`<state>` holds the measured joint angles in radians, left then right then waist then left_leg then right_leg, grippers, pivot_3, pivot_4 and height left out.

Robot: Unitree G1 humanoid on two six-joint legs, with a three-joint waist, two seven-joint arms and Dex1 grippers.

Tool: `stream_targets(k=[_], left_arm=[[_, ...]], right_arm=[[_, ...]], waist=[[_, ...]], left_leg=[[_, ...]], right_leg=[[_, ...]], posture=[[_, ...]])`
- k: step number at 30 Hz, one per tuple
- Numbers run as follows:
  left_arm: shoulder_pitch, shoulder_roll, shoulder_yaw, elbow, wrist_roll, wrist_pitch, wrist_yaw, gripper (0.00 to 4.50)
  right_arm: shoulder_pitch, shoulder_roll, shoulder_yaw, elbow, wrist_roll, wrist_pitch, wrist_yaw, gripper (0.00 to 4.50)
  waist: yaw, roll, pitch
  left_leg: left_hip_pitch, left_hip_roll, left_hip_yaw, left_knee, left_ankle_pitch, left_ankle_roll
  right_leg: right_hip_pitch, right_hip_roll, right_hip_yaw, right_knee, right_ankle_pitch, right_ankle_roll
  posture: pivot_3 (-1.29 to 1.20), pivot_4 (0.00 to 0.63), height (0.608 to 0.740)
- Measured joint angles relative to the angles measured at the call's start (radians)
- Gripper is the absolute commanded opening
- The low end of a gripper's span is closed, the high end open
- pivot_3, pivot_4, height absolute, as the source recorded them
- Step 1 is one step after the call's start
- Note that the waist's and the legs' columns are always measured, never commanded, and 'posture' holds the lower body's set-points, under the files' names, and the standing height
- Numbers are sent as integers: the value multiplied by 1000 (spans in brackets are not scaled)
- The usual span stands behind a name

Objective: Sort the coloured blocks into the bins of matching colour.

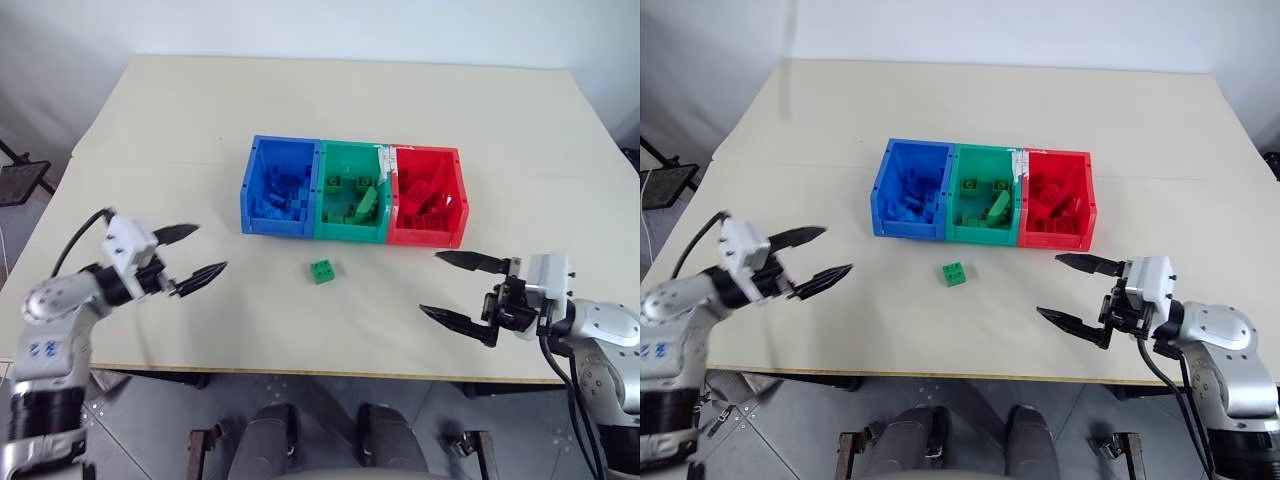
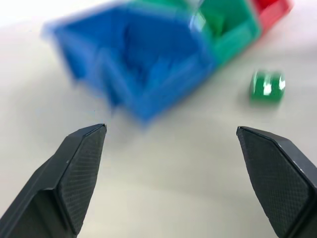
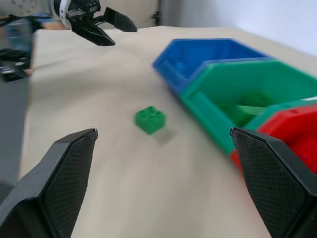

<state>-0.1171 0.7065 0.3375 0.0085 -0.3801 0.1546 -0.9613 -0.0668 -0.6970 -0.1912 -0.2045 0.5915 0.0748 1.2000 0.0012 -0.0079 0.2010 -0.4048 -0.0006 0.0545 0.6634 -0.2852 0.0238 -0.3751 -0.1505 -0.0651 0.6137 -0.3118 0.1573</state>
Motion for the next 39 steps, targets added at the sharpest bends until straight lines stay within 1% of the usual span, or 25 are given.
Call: stream_targets(k=[2, 6, 10, 13, 15, 18, 21, 26, 30, 33, 38, 39], left_arm=[[49, 14, 15, 3, 2, -17, -2, 4476], [81, 30, 13, 0, 12, -46, -13, 4476], [65, 34, -67, -69, 15, -16, -19, 4476], [0, 12, -194, -169, 15, 39, -32, 4476], [-55, -1, -279, -201, 30, 75, -34, 4476], [-140, -21, -385, -191, 96, 116, -14, 4476], [-268, -111, -498, -132, 189, 156, 52, 4476], [-361, -202, -605, -69, 285, 228, 123, 4476], [-413, -232, -644, -32, 328, 283, 150, 4476], [-434, -235, -652, -25, 342, 301, 153, 3906], [-442, -259, -651, -3, 338, 313, 150, 2298], [-442, -261, -652, -1, 338, 312, 149, 2030]], right_arm=[[-19, -2, 11, 18, -6, -1, 19, 4500], [-38, -2, 22, 48, -14, -5, 42, 4500], [-32, -9, 18, 52, -17, -6, 48, 4500], [-7, -22, -3, 48, -18, -6, 44, 4500], [19, -31, -21, 45, -18, -6, 38, 4500], [59, -38, -51, 27, -18, -6, 27, 4500], [122, -44, -88, -19, -15, -3, 9, 4500], [204, -44, -142, -80, -11, 8, -29, 4500], [271, -37, -171, -134, -7, 14, -62, 4500], [294, -35, -175, -160, -6, 14, -79, 4500], [312, -30, -175, -180, -3, 14, -102, 4500], [311, -29, -175, -181, -3, 13, -104, 4500]], waist=[[1, 0, 0], [0, 0, 0], [1, 0, 0], [6, 0, 0], [7, 0, 0], [5, 1, 0], [17, 1, 0], [24, 1, 0], [25, 0, 0], [23, 0, 0], [25, 0, 0], [25, 0, 0]], left_leg=[[0, 0, 0, 0, -1, -1], [0, 0, 0, 0, -3, -4], [0, 0, 0, -1, -3, -3], [0, 0, 1, -1, -2, -2], [0, 0, 2, -1, -2, -2], [0, 1, 3, -1, -2, -2], [0, 0, 4, 0, -2, -1], [0, 0, 7, 1, -2, 0], [0, 1, 7, 1, -2, 1], [0, 1, 7, 2, -2, 1], [0, 1, 7, 2, -2, 1], [0, 1, 7, 3, -2, 1]], right_leg=[[0, -1, 0, -1, 0, 0], [0, -1, 0, -1, 0, -1], [0, -1, 0, -1, 0, -1], [0, -1, -1, -2, 0, 0], [0, 0, -1, -1, 0, 0], [0, 2, -2, -1, 0, -1], [0, 2, -1, 0, 0, 0], [0, 1, -1, 2, 1, 0], [0, 1, -1, 1, 1, 0], [0, 1, 0, -1, 1, 0], [0, 1, 0, -1, 1, 0], [0, 1, 0, -1, 1, 0]], posture=[[0, 150, 740], [0, 150, 740], [0, 150, 740], [0, 150, 740], [0, 150, 740], [0, 150, 740], [0, 150, 740], [0, 150, 740], [0, 150, 740], [0, 150, 740], [0, 150, 740], [0, 150, 740]])
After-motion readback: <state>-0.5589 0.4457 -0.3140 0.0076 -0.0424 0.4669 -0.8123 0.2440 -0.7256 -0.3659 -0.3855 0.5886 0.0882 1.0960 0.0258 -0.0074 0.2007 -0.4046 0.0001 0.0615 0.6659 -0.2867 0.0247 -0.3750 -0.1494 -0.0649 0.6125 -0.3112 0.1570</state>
